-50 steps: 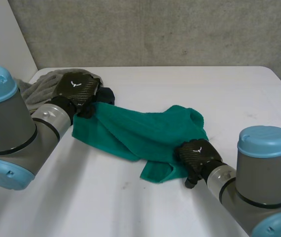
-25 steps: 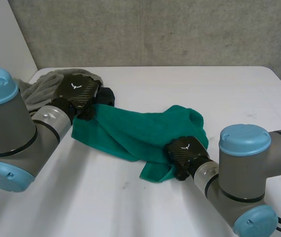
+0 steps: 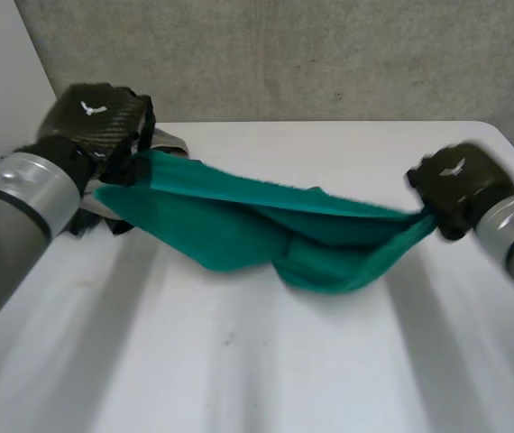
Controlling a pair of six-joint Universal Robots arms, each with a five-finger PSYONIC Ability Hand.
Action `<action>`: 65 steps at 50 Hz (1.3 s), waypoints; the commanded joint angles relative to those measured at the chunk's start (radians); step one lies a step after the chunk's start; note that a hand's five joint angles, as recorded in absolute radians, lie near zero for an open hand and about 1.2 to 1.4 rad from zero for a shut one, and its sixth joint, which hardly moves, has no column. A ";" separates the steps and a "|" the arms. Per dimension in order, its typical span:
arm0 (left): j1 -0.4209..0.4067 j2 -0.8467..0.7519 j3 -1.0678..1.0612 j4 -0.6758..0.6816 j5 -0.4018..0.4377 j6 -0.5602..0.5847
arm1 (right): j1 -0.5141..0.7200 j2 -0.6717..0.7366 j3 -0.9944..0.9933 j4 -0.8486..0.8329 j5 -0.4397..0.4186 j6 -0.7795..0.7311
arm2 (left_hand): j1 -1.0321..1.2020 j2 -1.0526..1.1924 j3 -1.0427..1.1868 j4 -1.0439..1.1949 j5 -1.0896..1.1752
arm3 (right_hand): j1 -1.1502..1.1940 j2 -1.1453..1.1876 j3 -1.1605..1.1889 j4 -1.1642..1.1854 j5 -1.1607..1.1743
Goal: Fold the laundry.
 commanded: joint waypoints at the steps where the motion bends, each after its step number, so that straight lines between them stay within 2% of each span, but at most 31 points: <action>1: -0.004 0.055 -0.055 -0.019 0.005 -0.001 | -0.034 -0.035 -0.118 0.112 -0.007 -0.069 | 0.253 0.198 0.203 0.194 0.250 | 0.413 0.223 0.217 0.208 0.239; 7: -0.005 -0.089 -0.045 0.010 0.002 0.002 | -0.029 0.115 -0.180 0.126 -0.050 -0.075 | 0.253 0.198 0.203 0.194 0.250 | 0.413 0.223 0.217 0.208 0.239; 11: -0.024 -0.210 0.050 0.076 -0.003 0.002 | -0.024 0.198 -0.270 0.070 -0.053 -0.068 | 0.253 0.198 0.203 0.194 0.250 | 0.413 0.223 0.217 0.208 0.239; 17: -0.050 -0.373 0.326 0.207 -0.041 0.002 | -0.023 0.331 -0.494 -0.128 -0.028 -0.057 | 0.253 0.198 0.203 0.194 0.250 | 0.413 0.223 0.217 0.208 0.239; 20: -0.064 -0.405 0.425 0.227 -0.081 0.003 | -0.021 0.351 -0.551 -0.122 0.007 -0.049 | 0.253 0.198 0.203 0.194 0.250 | 0.388 0.198 0.191 0.183 0.214; 21: -0.071 -0.406 0.434 0.225 -0.087 0.005 | -0.020 0.351 -0.560 -0.106 0.037 -0.033 | 0.253 0.198 0.203 0.194 0.250 | -0.036 -0.227 -0.233 -0.242 -0.210; 23: -0.091 -0.405 0.423 0.227 -0.092 0.006 | -0.015 0.347 -0.550 -0.084 0.068 -0.002 | 0.253 0.198 0.203 0.194 0.250 | -0.295 -0.485 -0.492 -0.501 -0.469; 25: -0.097 -0.400 0.394 0.228 -0.090 0.008 | -0.018 0.340 -0.507 -0.043 0.113 0.070 | 0.253 0.198 0.203 0.194 0.250 | -0.427 -0.618 -0.624 -0.633 -0.601; 28: -0.102 -0.388 0.312 0.236 -0.089 0.009 | -0.023 0.325 -0.423 -0.004 0.136 0.162 | 0.253 0.198 0.203 0.194 0.250 | -0.516 -0.706 -0.713 -0.722 -0.690; 32: -0.104 -0.386 0.250 0.242 -0.089 0.012 | -0.027 0.200 -0.176 0.017 0.102 0.341 | 0.253 0.198 0.203 0.194 0.250 | -0.595 -0.786 -0.792 -0.801 -0.770; 34: -0.104 -0.391 0.236 0.243 -0.090 0.018 | -0.029 0.164 -0.093 0.010 0.073 0.369 | 0.253 0.198 0.203 0.194 0.250 | -0.584 -0.774 -0.781 -0.790 -0.758; 40: -0.088 -0.399 0.219 0.242 -0.092 0.058 | -0.018 0.062 0.205 -0.065 -0.068 0.374 | 0.253 0.198 0.203 0.194 0.250 | -0.557 -0.748 -0.754 -0.763 -0.731; 44: -0.079 -0.408 0.219 0.243 -0.090 0.063 | -0.012 -0.015 0.346 -0.174 -0.087 0.386 | 0.253 0.198 0.203 0.194 0.250 | -0.581 -0.771 -0.778 -0.786 -0.755; 48: -0.076 -0.428 0.225 0.243 -0.090 0.063 | 0.034 -0.025 0.429 -0.268 -0.082 0.383 | 0.253 0.198 0.203 0.194 0.250 | -0.595 -0.786 -0.792 -0.801 -0.769; 55: -0.074 -0.454 0.236 0.245 -0.090 0.064 | 0.118 0.004 0.478 -0.332 -0.059 0.366 | 0.253 0.198 0.203 0.194 0.250 | -0.613 -0.803 -0.810 -0.819 -0.787; 65: -0.074 -0.472 0.242 0.245 -0.090 0.064 | 0.128 0.112 0.491 -0.388 -0.015 0.311 | 0.253 0.198 0.203 0.194 0.250 | -0.584 -0.774 -0.781 -0.789 -0.758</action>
